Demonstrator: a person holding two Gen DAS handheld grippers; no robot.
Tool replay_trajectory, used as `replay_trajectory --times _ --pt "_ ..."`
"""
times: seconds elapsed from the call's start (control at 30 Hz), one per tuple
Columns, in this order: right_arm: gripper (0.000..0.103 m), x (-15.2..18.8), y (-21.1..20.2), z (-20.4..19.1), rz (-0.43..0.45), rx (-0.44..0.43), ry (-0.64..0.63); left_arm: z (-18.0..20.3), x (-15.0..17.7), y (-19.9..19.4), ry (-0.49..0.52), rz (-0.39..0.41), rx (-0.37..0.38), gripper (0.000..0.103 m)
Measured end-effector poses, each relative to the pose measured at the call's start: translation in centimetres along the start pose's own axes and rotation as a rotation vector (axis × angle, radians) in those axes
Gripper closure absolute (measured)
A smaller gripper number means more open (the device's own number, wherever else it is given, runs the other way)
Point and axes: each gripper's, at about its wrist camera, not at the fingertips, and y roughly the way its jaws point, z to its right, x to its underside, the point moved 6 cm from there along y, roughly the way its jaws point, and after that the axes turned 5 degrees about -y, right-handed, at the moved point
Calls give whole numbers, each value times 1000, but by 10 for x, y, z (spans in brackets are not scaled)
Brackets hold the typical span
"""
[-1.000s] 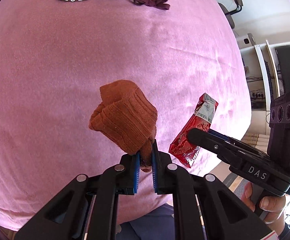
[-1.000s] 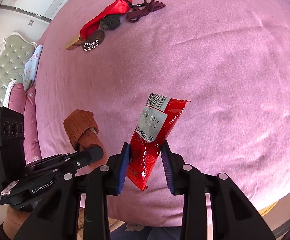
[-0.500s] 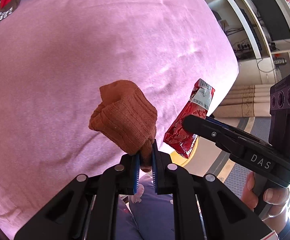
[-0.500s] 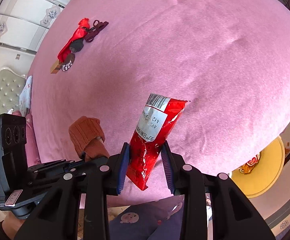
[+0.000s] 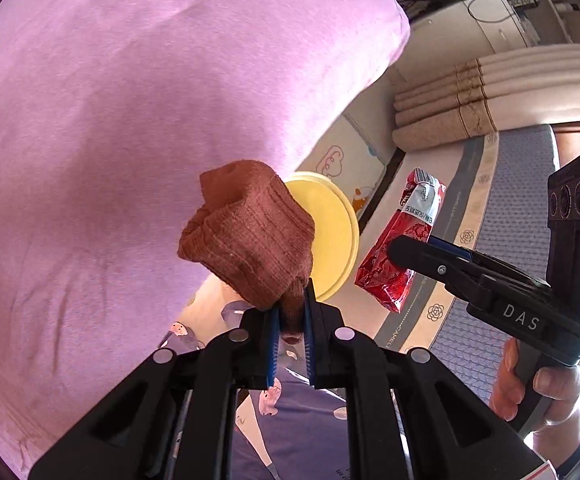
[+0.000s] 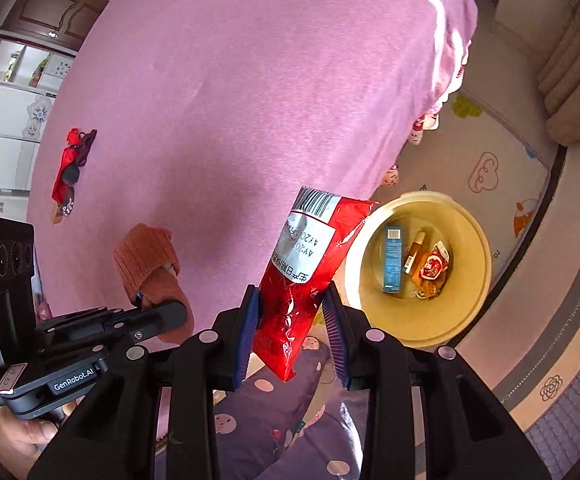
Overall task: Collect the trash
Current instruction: 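Carry sock and red snack stick toward the yellow basin, then open both tools over the yellow basin to drop sock and snack stick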
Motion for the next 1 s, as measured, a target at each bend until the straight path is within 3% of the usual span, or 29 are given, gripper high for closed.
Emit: replay_trajectory --times 0.3,0.5,0.57,0.63,0.8,1.0 --pt "70 33 -14 89 -9 37 114 82 13 67 155 -127 -34 92" --pt "70 41 -17 112 -1 38 139 106 18 87 213 -174 -53 91" --pt "65 43 -17 118 0 65 145 115 16 91 234 -175 -65 81" --pt "65 46 -15 126 -7 88 159 119 14 94 253 -169 -91 49" --pt "64 55 -16 135 -13 63 201 120 16 97 287 -174 -135 44" --pt "64 56 -18 131 -11 52 196 108 20 97 249 -172 -148 43"
